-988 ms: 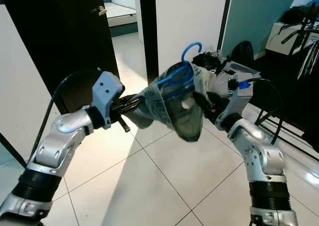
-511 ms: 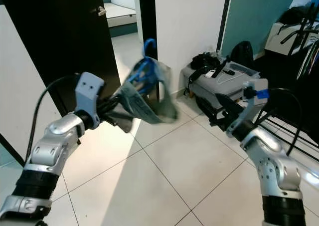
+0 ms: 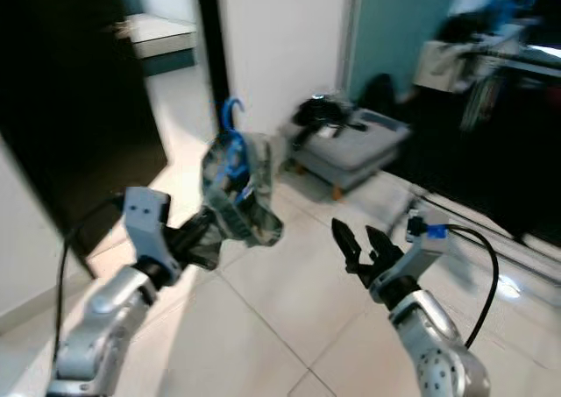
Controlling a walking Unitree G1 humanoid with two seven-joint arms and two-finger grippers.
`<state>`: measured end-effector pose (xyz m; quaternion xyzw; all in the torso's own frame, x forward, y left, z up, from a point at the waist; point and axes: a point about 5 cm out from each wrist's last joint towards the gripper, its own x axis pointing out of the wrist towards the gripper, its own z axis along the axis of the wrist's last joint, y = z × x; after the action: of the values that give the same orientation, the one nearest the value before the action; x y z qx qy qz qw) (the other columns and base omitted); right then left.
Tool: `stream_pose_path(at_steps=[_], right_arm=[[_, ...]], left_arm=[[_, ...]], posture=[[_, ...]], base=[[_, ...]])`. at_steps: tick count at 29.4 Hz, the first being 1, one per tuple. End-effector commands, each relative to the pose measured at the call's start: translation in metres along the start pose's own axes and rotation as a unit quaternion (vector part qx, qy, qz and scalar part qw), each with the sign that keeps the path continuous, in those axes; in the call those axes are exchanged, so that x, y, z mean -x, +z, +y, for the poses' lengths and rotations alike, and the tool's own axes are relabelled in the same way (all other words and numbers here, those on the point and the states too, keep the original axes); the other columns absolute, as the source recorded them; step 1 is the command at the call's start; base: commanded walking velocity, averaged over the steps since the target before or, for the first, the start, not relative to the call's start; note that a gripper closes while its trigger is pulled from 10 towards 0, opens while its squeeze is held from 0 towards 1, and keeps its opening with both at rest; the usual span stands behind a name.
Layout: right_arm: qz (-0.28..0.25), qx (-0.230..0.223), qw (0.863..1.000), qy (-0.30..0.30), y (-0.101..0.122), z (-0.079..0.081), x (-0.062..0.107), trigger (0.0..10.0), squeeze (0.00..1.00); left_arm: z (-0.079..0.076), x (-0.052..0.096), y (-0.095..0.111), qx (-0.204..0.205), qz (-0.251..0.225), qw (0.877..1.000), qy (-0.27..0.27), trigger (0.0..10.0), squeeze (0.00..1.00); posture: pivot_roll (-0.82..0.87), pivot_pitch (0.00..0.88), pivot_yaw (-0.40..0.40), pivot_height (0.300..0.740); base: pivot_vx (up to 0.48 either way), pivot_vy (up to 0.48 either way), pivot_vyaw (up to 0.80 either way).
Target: Hang hanger
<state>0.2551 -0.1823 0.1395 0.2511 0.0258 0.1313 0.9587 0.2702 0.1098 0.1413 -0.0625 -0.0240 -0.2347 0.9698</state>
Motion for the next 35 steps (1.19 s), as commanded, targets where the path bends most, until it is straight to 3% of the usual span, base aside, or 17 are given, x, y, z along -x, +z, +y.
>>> stream_pose_path(at_steps=[1, 6, 14, 19, 25, 35], right_arm=[[-0.005, 0.004, 1.000, 0.011, 0.000, 0.008, 0.005, 10.0, 0.00], [0.013, 0.011, 0.999, 0.032, -0.009, 0.018, 0.011, 10.0, 0.00], [-0.006, 0.025, 1.000, 0.017, -0.009, 0.023, 0.014, 10.0, 0.00], [-0.030, 0.026, 0.999, 0.005, -0.004, 0.023, 0.017, 10.0, 0.00], [-0.028, 0.028, 0.999, 0.007, -0.004, 0.023, 0.017, 10.0, 0.00], [-0.010, 0.048, 0.999, 0.010, -0.005, 0.024, 0.014, 10.0, 0.00]], left_arm=[[0.003, 0.003, 0.003, -0.002, -0.009, 1.000, 0.000, 10.0, 0.00], [0.000, 0.003, 0.003, 0.003, -0.001, 1.000, -0.011, 10.0, 0.00], [-0.003, 0.011, 0.001, 0.017, -0.007, 1.000, 0.012, 10.0, 0.00], [-0.010, 0.009, 0.004, -0.005, -0.019, 1.000, 0.007, 10.0, 0.00], [-0.011, 0.008, 0.005, -0.003, -0.019, 1.000, 0.003, 10.0, 0.00], [-0.026, -0.004, 0.015, -0.032, -0.030, 0.999, -0.032, 10.0, 0.00]], posture=[[-0.08, 0.000, -0.004, 0.740], [-0.09, 0.000, 0.010, 0.740], [-0.10, 0.000, 0.009, 0.740], [-0.10, 0.000, 0.004, 0.740], [-0.11, 0.000, 0.010, 0.740], [-0.13, 0.000, 0.015, 0.740]], base=[[0.000, 0.000, -0.80], [0.000, 0.000, -0.80], [0.066, 0.000, -0.80], [0.480, 0.000, 0.00], [0.480, 0.000, 0.00], [0.480, 0.000, -0.79]])
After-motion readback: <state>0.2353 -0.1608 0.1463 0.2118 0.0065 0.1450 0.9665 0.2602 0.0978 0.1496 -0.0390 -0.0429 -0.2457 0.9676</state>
